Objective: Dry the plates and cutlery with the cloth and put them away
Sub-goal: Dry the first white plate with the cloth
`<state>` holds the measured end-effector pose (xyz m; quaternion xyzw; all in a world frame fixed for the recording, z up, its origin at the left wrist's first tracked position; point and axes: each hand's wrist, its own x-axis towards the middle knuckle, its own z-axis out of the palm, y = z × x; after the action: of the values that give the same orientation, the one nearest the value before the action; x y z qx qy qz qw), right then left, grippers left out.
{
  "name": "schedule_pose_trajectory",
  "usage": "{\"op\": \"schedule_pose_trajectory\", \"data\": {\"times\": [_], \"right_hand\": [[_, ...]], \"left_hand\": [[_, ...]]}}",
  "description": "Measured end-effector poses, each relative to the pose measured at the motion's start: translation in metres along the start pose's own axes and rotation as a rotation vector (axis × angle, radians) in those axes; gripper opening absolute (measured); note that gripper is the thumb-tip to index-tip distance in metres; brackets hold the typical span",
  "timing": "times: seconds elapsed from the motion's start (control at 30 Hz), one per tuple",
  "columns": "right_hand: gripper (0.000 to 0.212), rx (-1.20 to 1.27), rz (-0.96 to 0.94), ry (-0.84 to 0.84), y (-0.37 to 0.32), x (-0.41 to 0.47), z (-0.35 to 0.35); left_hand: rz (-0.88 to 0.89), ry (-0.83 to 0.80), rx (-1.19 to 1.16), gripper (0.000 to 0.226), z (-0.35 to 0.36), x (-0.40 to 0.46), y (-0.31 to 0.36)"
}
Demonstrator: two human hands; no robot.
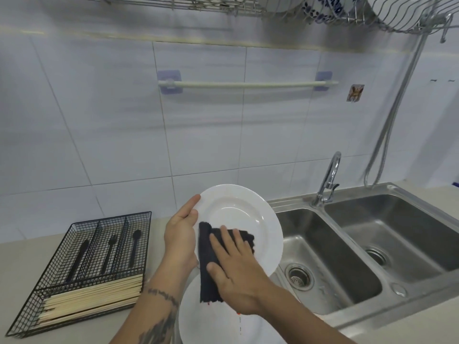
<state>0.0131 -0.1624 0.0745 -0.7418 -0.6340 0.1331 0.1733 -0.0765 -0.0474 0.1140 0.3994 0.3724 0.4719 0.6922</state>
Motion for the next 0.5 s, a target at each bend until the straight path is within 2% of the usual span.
{"op": "schedule_pose_trajectory", "data": {"times": [0.1,0.27,0.4,0.5], "right_hand": [[0.064,-0.057,0.022,0.043,0.013,0.009,-0.003],[0.072,-0.342,0.233,0.235,0.050,0.019,-0.009],[0.074,-0.319,0.291,0.355,0.057,0.038,-0.023],[0.075,-0.263,0.193,0.387,0.045,0.056,-0.036]], "left_hand": [[-0.019,0.008,-0.027,0.038,-0.001,-0.001,-0.004],[-0.021,-0.027,-0.015,0.040,-0.011,0.002,-0.004],[-0.012,-0.100,0.135,0.042,-0.012,0.002,0.002],[0.000,-0.251,0.284,0.042,-0.005,-0.003,0.004]]}}
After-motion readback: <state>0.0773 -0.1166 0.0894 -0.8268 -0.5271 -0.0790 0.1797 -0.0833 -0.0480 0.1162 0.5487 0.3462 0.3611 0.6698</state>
